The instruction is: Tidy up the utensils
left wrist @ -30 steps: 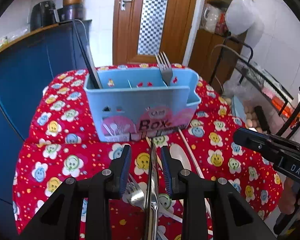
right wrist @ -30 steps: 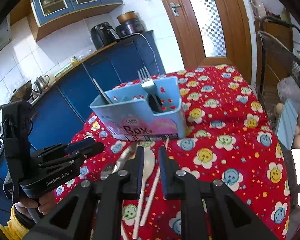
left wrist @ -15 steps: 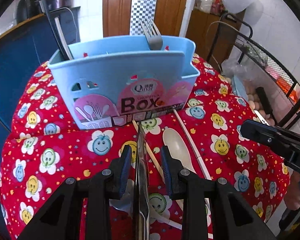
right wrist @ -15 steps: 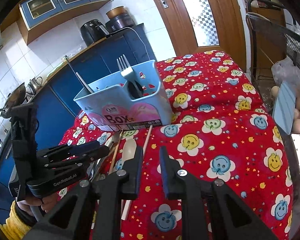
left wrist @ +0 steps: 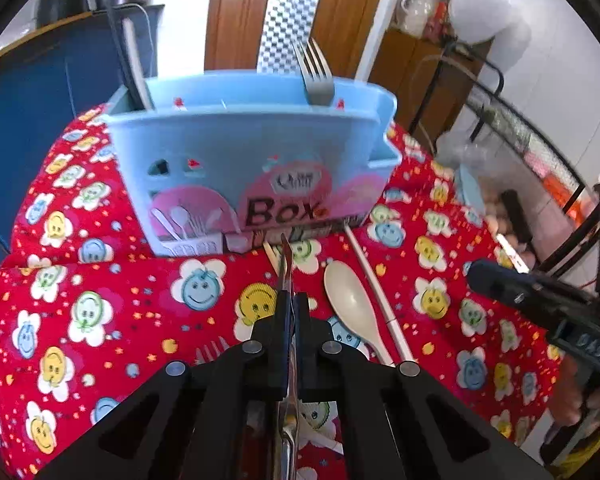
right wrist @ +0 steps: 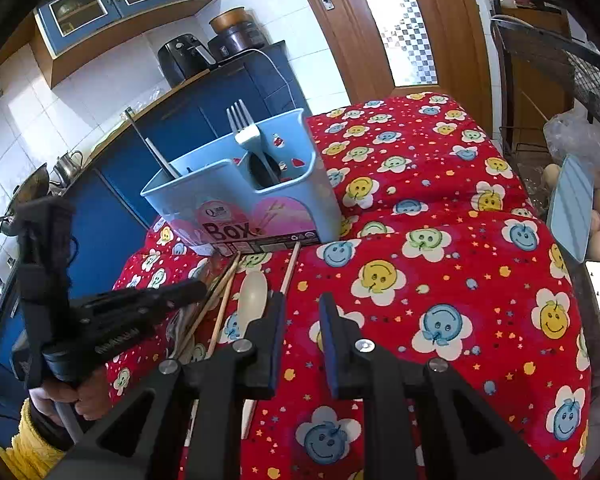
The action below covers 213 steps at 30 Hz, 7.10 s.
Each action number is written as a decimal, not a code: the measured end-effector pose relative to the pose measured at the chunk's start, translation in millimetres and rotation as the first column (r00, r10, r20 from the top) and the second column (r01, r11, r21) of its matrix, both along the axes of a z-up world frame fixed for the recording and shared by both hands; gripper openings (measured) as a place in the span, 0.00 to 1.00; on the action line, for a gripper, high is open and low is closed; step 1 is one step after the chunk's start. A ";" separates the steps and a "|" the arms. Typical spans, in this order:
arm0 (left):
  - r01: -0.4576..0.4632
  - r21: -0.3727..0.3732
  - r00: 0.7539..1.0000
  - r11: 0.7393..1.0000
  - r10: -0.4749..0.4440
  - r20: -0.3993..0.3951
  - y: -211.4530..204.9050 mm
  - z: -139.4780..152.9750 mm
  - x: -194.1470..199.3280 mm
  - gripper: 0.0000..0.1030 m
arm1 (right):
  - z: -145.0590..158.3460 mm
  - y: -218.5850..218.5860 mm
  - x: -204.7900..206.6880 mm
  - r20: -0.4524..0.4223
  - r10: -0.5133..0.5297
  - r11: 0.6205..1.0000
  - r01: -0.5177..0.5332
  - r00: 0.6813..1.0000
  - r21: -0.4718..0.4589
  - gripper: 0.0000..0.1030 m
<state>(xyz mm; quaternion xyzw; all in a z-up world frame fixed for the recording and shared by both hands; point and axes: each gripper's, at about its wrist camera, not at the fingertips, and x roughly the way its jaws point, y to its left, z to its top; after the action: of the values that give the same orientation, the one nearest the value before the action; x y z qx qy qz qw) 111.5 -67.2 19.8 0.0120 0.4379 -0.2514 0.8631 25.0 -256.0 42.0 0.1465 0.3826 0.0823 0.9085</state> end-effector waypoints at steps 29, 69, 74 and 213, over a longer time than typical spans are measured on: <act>-0.168 -0.225 0.965 0.960 0.207 0.162 108.0 73.4 -23.0 0.01 | -23.1 73.7 29.3 -0.176 0.157 0.979 -0.177 0.972 -0.105 0.19; -0.089 -0.306 0.890 0.948 0.213 0.404 88.3 178.1 -28.2 0.01 | 64.2 55.2 5.9 0.252 0.055 0.993 -0.027 0.966 -0.112 0.01; -0.092 -0.307 0.863 0.947 0.230 0.449 84.7 199.9 -22.9 0.01 | 70.2 53.2 3.6 0.266 0.052 0.993 -0.021 0.963 -0.118 0.01; -0.340 -0.044 0.935 0.940 0.342 0.088 113.5 3.7 24.4 0.34 | 66.1 31.9 116.9 0.447 -0.064 0.981 0.138 0.892 -0.136 0.06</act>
<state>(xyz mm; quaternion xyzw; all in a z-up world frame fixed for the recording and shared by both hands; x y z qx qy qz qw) 135.9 46.2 23.5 -0.0644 0.3886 -0.1032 0.9133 141.9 -224.1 108.1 0.0686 0.1645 0.0340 0.9834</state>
